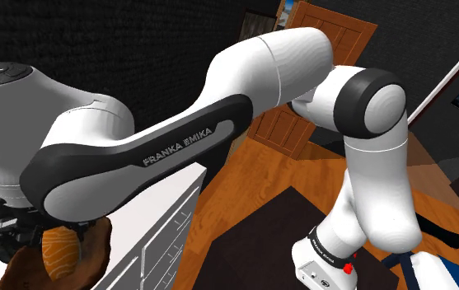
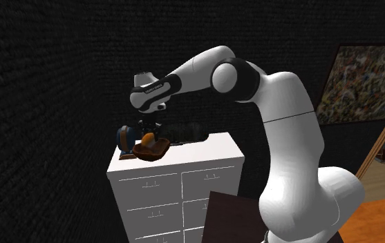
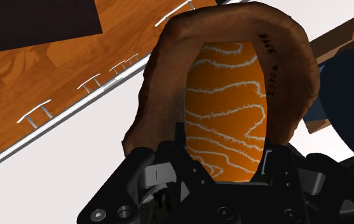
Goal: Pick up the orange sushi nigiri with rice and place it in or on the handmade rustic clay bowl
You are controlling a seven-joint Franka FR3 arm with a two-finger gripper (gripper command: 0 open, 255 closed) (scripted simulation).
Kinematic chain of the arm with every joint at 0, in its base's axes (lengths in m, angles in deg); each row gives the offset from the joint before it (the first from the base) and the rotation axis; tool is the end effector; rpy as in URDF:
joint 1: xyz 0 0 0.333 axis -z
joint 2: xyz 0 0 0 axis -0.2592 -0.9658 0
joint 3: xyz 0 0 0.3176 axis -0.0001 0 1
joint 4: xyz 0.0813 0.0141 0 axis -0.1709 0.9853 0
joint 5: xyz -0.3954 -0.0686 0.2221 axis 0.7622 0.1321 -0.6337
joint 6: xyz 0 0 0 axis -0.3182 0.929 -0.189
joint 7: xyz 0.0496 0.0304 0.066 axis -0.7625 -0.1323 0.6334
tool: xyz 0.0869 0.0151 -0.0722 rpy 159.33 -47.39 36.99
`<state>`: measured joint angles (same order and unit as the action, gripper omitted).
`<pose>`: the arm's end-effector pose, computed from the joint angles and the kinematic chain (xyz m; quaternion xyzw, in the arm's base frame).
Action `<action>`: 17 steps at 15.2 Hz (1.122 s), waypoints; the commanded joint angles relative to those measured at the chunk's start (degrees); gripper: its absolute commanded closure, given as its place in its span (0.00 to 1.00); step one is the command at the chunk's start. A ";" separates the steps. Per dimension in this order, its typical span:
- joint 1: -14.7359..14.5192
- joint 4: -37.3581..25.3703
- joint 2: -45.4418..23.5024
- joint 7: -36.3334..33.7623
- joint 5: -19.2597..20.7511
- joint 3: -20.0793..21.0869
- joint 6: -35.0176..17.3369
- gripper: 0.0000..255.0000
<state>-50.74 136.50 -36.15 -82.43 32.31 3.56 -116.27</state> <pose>0.3965 0.6506 0.2937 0.9956 -0.0930 -0.0044 0.0077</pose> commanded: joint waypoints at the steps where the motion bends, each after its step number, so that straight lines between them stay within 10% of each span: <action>1: -0.06 0.71 -0.64 -0.24 0.37 -0.24 -1.33 1.00; 10: -0.14 1.03 -1.12 -0.38 0.61 -0.41 -2.09 1.00; 11: -0.14 1.03 -1.12 -0.38 0.61 -0.41 -2.09 0.00; 17: -0.03 0.35 -0.30 -0.11 0.18 -0.11 -0.66 0.00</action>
<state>-50.91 136.84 -37.12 -82.66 32.76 3.23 -117.56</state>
